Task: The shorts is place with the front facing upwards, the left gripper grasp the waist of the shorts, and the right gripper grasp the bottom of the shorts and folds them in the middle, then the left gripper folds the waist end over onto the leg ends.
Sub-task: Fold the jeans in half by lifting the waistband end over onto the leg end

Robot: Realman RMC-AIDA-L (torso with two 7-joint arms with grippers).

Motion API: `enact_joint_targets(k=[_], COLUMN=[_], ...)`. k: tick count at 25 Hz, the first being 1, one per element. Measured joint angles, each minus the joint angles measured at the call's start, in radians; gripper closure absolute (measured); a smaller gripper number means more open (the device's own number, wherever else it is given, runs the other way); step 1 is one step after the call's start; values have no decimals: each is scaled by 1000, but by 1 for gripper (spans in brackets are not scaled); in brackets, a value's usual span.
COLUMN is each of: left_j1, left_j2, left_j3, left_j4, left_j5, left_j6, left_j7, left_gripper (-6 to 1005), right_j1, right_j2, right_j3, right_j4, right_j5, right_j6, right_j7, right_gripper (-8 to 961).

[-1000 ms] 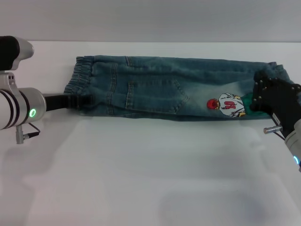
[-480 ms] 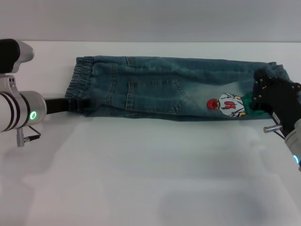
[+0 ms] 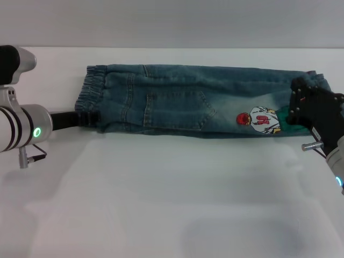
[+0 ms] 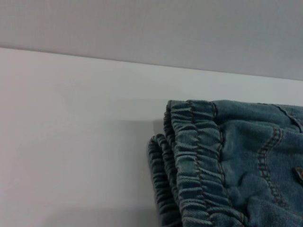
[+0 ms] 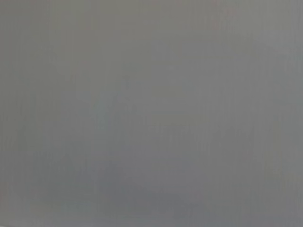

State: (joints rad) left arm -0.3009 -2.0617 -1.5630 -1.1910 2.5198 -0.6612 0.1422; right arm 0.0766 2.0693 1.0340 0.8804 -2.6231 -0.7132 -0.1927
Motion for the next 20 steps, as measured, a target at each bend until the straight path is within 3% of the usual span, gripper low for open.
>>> enact_joint_targets(k=[2, 11, 20], left_j1=[-3, -1, 50], left_j2=[0, 1, 3], left_j3=[0, 1, 6], left_j4=[0, -23, -165], left_j5=[0, -13, -28], left_j6=[0, -7, -42], left_j7=[0, 0, 2], left_gripper=[456, 523, 583], right_j1=[0, 0, -1], right_j2=[0, 0, 2], right_j3=[0, 3, 7], right_j4=[0, 1, 2], right_j5=[0, 0, 0], right_j6=[0, 0, 0], right_j7=[1, 2, 3], right_gripper=[954, 954, 953])
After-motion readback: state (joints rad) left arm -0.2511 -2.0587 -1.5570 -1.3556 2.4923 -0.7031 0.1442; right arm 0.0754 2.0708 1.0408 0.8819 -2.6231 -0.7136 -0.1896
